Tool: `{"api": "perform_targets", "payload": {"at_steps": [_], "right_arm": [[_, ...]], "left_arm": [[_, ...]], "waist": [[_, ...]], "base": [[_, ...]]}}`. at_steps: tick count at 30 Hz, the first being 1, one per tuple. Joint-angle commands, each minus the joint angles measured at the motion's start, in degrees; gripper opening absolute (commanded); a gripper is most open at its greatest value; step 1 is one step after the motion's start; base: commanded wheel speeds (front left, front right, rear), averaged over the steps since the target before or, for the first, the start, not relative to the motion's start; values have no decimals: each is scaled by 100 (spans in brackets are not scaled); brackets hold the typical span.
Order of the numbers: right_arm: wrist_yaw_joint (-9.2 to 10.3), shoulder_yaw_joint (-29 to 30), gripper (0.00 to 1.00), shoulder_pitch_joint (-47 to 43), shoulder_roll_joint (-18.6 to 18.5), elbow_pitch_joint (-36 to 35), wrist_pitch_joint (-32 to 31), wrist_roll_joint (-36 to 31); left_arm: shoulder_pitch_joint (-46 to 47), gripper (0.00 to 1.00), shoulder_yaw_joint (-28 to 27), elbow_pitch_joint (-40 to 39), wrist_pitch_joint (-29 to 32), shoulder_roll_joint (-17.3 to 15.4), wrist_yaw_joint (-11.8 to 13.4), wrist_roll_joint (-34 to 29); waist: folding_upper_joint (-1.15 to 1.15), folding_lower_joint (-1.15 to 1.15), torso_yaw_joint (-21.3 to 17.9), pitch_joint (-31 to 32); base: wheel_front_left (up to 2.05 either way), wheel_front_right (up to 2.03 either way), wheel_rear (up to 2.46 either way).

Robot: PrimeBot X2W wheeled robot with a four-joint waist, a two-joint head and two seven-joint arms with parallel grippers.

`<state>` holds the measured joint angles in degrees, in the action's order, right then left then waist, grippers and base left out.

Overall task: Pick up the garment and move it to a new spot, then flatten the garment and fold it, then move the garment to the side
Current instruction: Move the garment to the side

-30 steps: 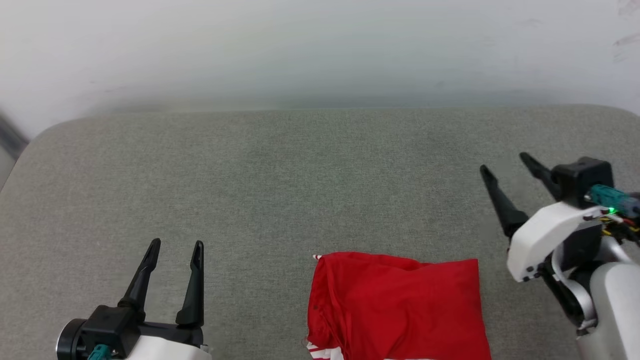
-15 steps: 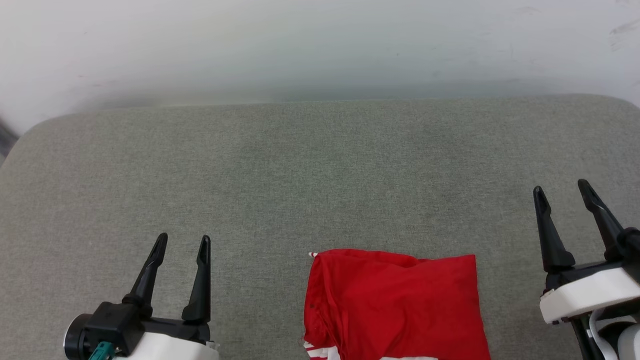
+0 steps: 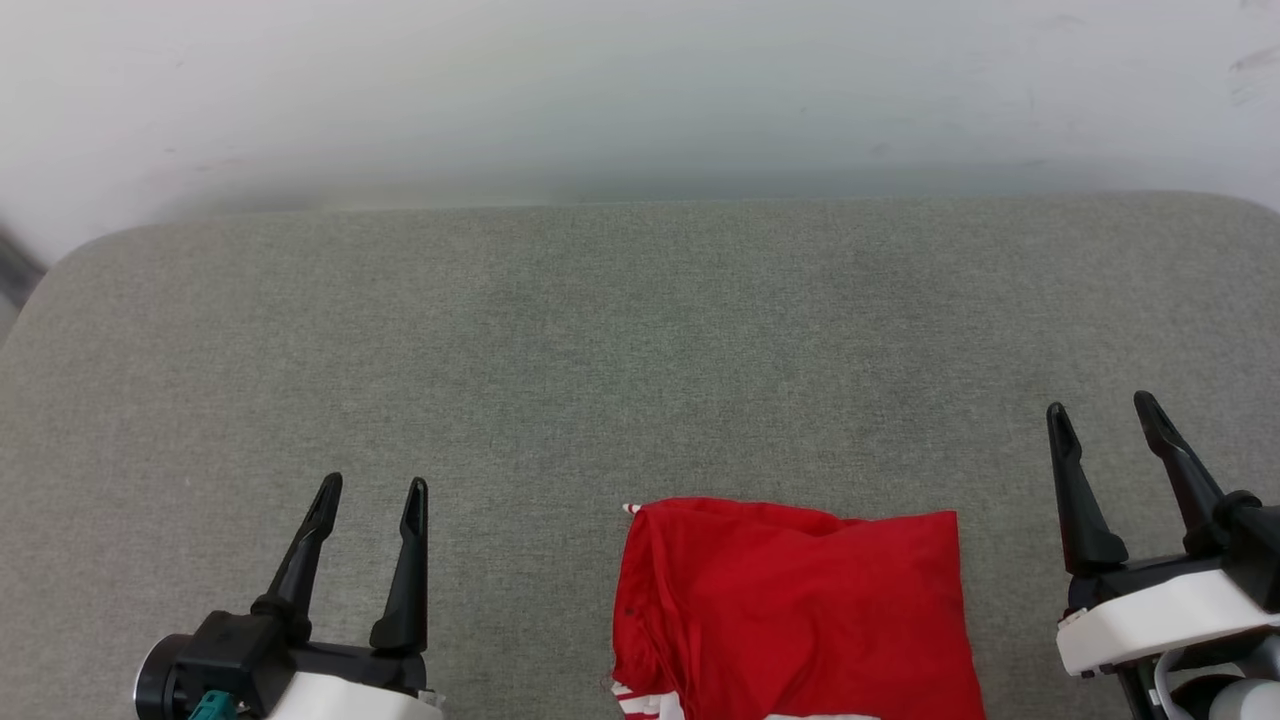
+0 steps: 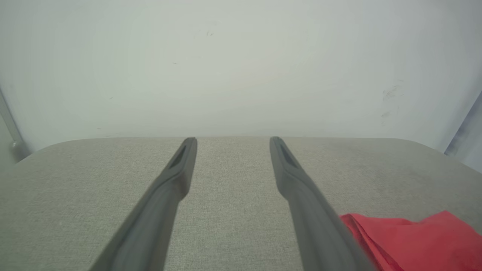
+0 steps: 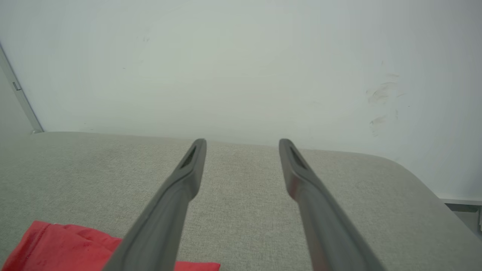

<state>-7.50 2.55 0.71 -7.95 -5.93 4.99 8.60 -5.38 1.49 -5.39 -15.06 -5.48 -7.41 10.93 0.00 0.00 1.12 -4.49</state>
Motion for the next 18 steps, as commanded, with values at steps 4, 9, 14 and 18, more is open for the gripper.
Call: {"api": "perform_targets", "payload": {"at_steps": [4,9,14,18], "right_arm": [[2,49,100,-85,53,-33,-245,184],[2,-117,100,-154,-157,-209,-1148,385],[2,-333,100,-430,-329,-446,-2990,888],[1,-178,100,-459,-194,-611,-3783,1056]], "left_arm": [[21,100,4,-3,-14,-22,-5,-16],[93,100,31,2,-14,-49,-5,-17],[174,100,47,2,-13,-63,-5,7],[254,100,66,7,-14,-54,-5,35]], "waist": [[0,0,31,-47],[0,0,85,-168],[0,0,163,-354],[0,0,223,-470]], "base": [[0,0,0],[0,0,0],[0,0,0],[0,0,0]]}}
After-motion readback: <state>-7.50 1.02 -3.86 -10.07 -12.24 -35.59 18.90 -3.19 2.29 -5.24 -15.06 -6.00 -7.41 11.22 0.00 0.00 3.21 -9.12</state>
